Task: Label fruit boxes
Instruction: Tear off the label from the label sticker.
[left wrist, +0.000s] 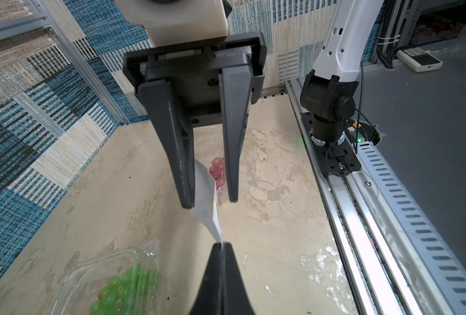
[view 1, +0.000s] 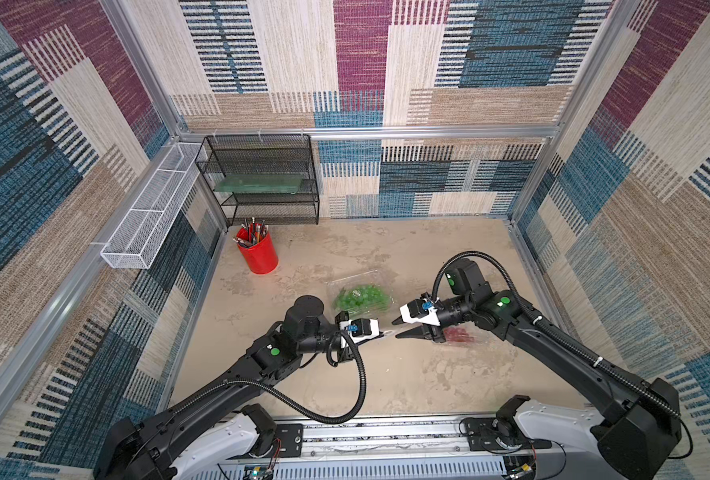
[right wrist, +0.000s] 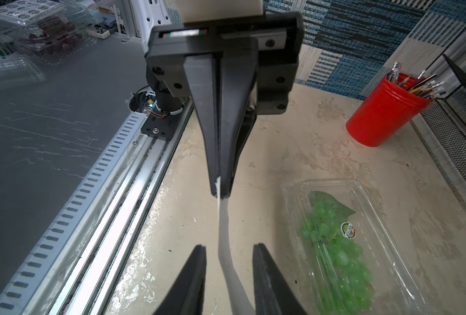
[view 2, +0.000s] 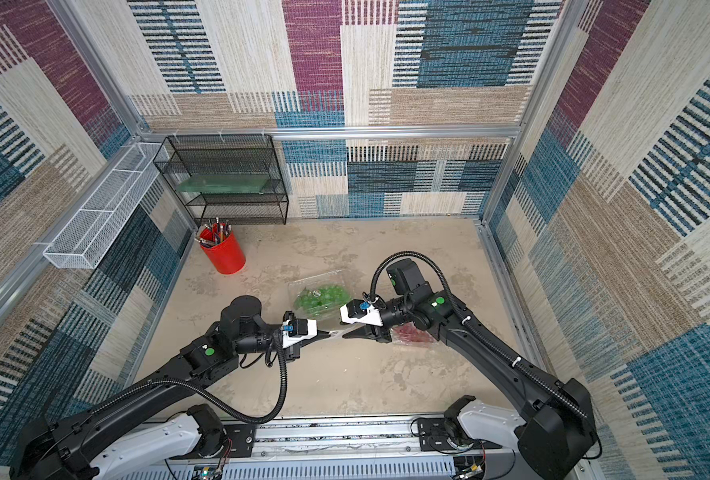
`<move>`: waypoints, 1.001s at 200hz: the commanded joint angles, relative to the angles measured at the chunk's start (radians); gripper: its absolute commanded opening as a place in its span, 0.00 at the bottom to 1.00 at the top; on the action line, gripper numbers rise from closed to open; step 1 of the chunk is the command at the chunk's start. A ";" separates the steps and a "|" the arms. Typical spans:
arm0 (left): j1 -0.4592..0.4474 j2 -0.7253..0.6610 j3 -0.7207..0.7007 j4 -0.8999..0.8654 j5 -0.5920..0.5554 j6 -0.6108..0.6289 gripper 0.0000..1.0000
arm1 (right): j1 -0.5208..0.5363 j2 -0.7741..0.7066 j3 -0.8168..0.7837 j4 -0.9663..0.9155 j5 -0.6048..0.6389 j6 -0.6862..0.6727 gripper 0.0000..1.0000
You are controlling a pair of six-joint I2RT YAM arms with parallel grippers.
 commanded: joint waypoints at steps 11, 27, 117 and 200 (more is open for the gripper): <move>-0.002 0.003 0.012 -0.011 0.006 0.004 0.00 | -0.001 0.007 0.015 -0.030 -0.017 -0.022 0.08; -0.004 0.003 0.019 -0.023 0.006 -0.005 0.03 | -0.002 0.012 0.027 -0.046 -0.009 -0.038 0.00; -0.004 0.039 0.089 -0.205 0.029 0.029 0.21 | 0.059 0.053 0.106 -0.164 0.149 -0.125 0.00; -0.003 0.055 0.101 -0.218 0.034 0.043 0.14 | 0.063 0.058 0.126 -0.174 0.109 -0.152 0.00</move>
